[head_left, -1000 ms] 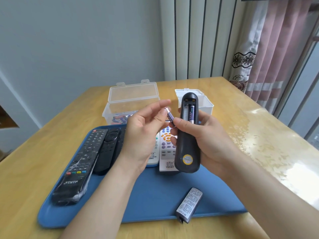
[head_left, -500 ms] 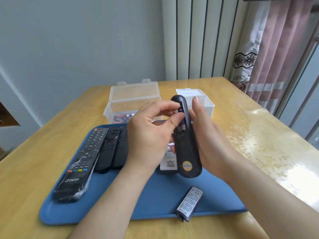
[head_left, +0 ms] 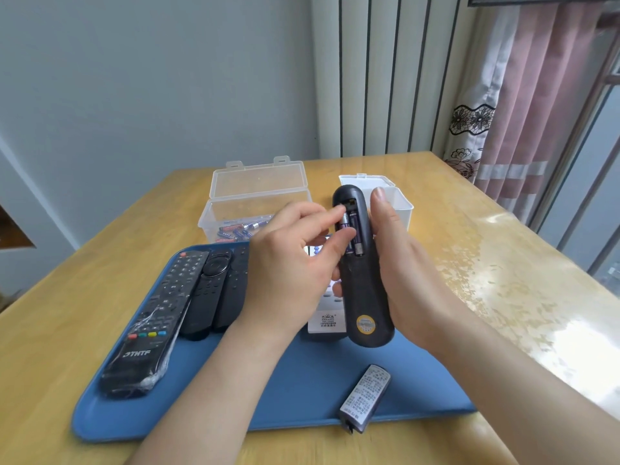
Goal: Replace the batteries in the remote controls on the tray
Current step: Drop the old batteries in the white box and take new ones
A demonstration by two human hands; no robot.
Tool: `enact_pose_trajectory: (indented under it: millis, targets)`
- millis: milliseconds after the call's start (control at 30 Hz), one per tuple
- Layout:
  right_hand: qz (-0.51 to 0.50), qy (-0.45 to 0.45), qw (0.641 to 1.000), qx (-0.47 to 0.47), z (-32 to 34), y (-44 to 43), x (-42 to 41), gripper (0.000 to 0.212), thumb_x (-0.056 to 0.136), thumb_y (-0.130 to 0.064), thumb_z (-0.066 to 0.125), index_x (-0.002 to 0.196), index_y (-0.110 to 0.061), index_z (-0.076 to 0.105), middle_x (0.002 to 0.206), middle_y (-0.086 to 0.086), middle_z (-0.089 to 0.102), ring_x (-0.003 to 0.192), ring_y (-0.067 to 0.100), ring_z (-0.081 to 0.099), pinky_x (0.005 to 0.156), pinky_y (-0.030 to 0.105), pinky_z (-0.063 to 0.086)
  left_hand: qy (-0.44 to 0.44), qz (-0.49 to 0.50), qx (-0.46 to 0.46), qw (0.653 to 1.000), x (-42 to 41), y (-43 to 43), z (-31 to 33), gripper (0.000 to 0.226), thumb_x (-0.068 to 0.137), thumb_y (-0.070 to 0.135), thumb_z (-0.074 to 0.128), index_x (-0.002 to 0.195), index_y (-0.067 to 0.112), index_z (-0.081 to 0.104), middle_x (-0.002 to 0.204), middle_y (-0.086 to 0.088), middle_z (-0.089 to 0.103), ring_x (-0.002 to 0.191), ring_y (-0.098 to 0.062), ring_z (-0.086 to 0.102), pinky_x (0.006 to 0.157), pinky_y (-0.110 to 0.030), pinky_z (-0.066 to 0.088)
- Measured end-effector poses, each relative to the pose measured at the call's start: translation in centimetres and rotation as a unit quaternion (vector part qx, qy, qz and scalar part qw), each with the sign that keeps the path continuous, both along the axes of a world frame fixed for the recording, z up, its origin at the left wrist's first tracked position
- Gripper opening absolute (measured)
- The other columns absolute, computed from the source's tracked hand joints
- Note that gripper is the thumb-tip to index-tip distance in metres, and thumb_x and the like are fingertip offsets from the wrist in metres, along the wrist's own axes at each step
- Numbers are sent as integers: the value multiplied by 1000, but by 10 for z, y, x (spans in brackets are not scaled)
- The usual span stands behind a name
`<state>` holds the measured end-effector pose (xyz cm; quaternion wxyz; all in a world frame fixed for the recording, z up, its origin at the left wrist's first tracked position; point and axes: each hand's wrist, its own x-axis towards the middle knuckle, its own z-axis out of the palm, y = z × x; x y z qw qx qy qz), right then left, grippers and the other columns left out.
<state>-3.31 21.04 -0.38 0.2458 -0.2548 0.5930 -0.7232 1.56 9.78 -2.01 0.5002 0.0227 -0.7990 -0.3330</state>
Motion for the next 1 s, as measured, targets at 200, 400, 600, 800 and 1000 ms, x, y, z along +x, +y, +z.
enact_pose_trajectory:
  millis: [200,400,600,800,1000]
  targets:
    - [-54,-16,998,-16,-3,0,-7,27,101,-34,48,88,-13,57,65,-2,57,58,10,57,48,22,47,-67,103,-240,963,-3,4,-9,29,94,17,52,115,7,69,93,-1,69,86,-27,58,73,-39,51]
    - [-26,4,999,35,-10,2,-23,13,101,-19,51,97,-7,54,70,4,55,56,13,55,54,29,53,-167,31,-179,969,-3,0,-12,33,88,15,52,116,13,68,106,6,69,97,-22,51,91,-26,42]
    - [-139,113,974,140,-17,10,-50,15,103,-11,37,113,-3,46,87,11,64,54,22,57,63,38,52,-300,-49,-109,946,14,3,14,15,82,30,63,96,33,69,74,14,62,65,0,50,68,-17,39]
    - [-159,145,958,192,-20,9,-53,12,102,-11,36,110,-7,44,93,14,65,57,22,57,57,32,53,-578,-109,-273,761,25,28,19,41,74,62,67,104,34,61,70,15,56,72,-2,53,59,-21,40]
    - [-65,-12,989,133,-22,6,-44,15,100,-16,46,107,-5,54,80,14,69,53,23,57,51,30,51,-566,-189,-186,781,19,27,12,21,77,37,75,87,26,60,60,13,55,54,2,49,53,-18,39]
